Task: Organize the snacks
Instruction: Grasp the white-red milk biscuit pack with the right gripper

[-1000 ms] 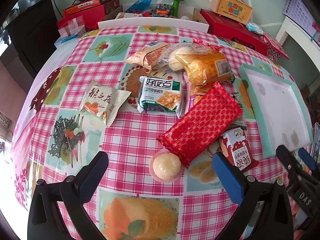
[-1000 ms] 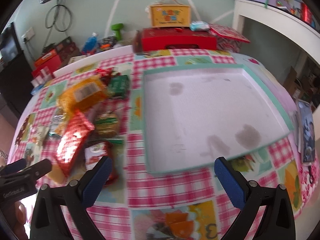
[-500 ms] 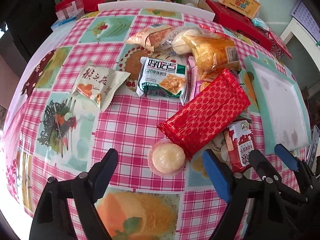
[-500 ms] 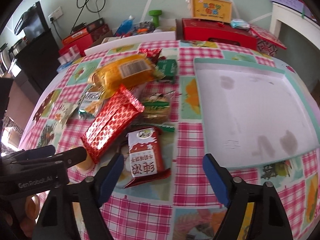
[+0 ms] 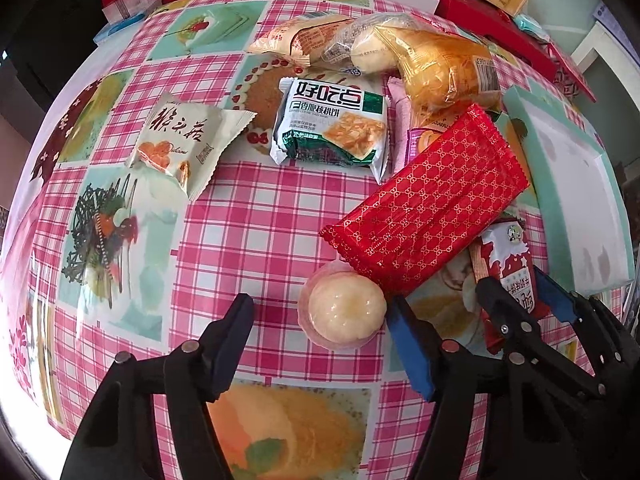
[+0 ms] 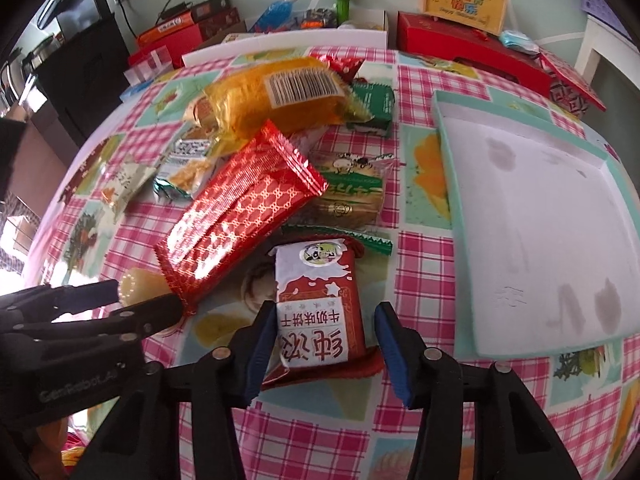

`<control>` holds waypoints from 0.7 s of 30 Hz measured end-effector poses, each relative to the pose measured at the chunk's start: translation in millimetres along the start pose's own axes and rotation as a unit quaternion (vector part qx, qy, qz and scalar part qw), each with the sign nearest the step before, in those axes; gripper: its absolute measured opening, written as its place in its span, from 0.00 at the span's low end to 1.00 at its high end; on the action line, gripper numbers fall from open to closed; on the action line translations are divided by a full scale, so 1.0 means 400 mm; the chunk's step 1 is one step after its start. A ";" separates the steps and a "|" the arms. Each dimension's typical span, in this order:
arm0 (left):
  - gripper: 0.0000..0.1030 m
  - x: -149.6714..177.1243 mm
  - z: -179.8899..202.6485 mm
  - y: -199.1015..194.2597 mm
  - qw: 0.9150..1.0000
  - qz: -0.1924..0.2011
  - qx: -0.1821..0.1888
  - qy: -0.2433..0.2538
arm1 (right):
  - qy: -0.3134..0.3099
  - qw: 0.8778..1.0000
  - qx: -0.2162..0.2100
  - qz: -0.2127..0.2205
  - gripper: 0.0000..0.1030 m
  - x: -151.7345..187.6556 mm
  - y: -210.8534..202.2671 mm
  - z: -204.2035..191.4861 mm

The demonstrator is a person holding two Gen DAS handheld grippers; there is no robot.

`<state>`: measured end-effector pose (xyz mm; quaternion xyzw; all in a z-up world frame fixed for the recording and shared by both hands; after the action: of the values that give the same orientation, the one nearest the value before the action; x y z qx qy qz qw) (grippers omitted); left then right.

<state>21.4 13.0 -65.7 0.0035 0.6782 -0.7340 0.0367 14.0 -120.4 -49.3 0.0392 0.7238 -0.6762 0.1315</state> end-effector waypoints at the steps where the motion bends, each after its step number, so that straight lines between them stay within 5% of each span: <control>1: 0.67 -0.002 0.002 0.003 1.000 -0.001 -0.001 0.002 | 0.000 1.000 -0.001 0.000 0.49 -0.002 0.003 -0.001; 17: 0.67 -0.006 0.099 0.030 0.998 -0.009 -0.038 0.043 | 0.026 1.000 0.002 -0.003 0.41 0.014 -0.005 0.040; 21: 0.49 -0.007 0.118 0.031 0.998 0.001 -0.034 0.051 | 0.030 1.000 0.002 -0.004 0.41 0.013 -0.007 0.047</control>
<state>27.1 -34.7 -74.1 0.0399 0.7039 -0.7091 0.0027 11.0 -139.7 -48.9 0.0568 0.7260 -0.6769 0.1071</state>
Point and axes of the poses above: each gripper's, at about its wrist camera, not at the fingertips, and y roughly the way its jaws point, z to its right, x to its underside, the point moved 1 cm from there along y, roughly the way its jaws point, and after that the axes turned 12 degrees about -z, right-handed, at the moved point
